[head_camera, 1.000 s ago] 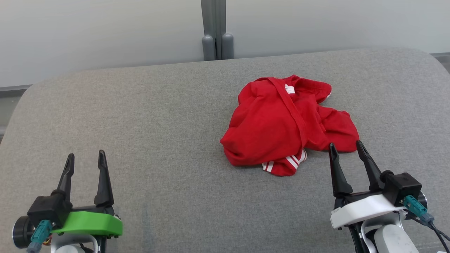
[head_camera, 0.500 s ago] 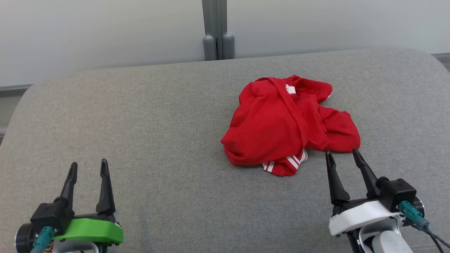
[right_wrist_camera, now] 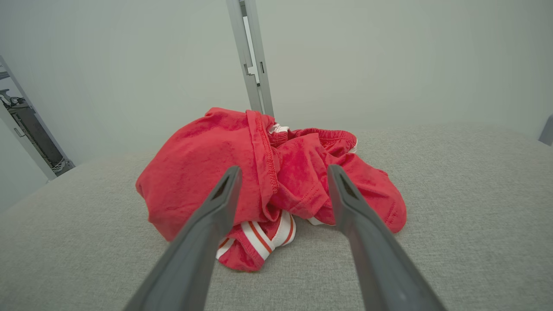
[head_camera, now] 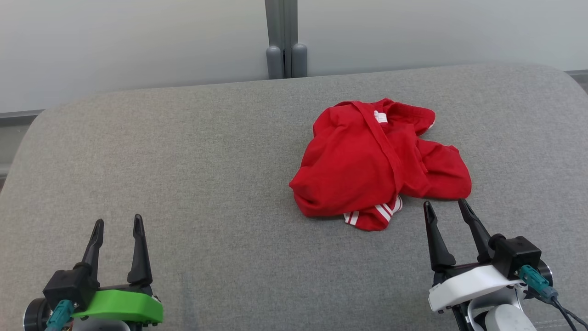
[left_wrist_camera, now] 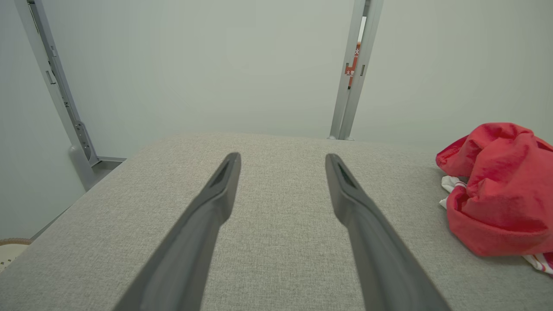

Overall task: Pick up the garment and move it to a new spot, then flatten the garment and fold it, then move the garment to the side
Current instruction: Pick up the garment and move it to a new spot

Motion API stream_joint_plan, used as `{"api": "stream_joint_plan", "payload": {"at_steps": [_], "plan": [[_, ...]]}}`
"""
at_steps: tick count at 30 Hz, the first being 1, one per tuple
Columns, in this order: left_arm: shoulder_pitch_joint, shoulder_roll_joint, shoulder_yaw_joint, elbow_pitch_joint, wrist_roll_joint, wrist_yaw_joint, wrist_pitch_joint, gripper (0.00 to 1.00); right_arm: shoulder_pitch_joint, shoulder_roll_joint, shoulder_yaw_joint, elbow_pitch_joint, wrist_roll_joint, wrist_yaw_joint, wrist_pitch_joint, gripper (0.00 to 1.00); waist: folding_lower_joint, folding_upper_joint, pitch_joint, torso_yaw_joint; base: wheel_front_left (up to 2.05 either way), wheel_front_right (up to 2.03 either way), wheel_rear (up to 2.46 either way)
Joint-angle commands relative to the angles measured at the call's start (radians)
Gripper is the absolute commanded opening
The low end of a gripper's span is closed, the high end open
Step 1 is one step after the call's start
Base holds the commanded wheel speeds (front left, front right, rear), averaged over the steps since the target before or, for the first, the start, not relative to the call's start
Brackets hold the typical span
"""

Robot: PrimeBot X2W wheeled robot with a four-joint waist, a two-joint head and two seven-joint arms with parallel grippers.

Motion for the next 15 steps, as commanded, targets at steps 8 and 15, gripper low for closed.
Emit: {"api": "stream_joint_plan", "payload": {"at_steps": [8, 15], "plan": [[0.004, -0.010, 0.014, 0.014, 0.024, -0.016, -0.004, 1.00, 0.002, -0.002, 0.004, 0.005, 0.008, 0.000, -0.003, 1.00, 0.0000, 0.0000, -0.002, -0.004, 0.00, 0.00, 0.00], [-0.078, -0.014, -0.057, 0.034, 0.038, -0.028, -0.004, 1.00, -0.022, -0.002, 0.022, 0.006, 0.010, 0.000, -0.003, 1.00, 0.0000, 0.0000, 0.021, -0.030, 0.00, 0.00, 0.00]]}}
